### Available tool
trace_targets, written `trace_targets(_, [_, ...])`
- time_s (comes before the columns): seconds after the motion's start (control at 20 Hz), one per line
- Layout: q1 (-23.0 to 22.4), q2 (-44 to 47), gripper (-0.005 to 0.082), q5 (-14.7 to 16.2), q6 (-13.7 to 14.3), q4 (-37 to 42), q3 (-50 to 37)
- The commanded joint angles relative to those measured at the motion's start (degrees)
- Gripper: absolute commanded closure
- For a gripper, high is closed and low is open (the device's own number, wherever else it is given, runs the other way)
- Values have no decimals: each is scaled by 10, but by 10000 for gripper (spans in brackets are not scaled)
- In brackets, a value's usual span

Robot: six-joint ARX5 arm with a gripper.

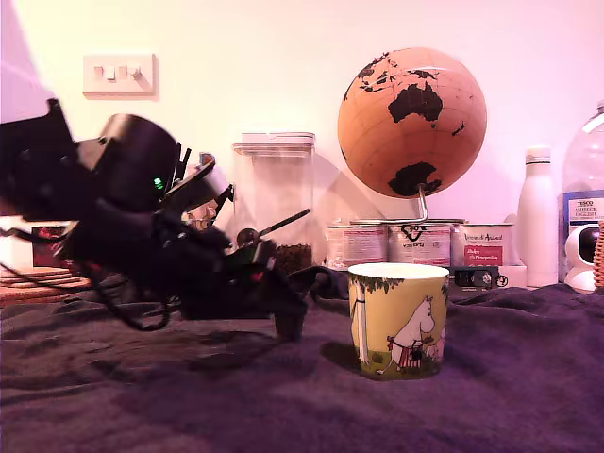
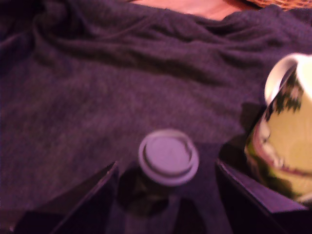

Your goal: Pick up the coffee capsules on the table and drop them inside the coffee cup

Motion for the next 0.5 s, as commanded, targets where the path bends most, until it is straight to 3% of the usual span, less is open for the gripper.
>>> trace_targets(0.0, [-4, 26, 201, 2, -2, -10, 10])
trace_targets(0.25, [-6, 31, 205, 1, -4, -21, 15])
trace_targets(0.45, [-6, 32, 315, -7, -4, -24, 15])
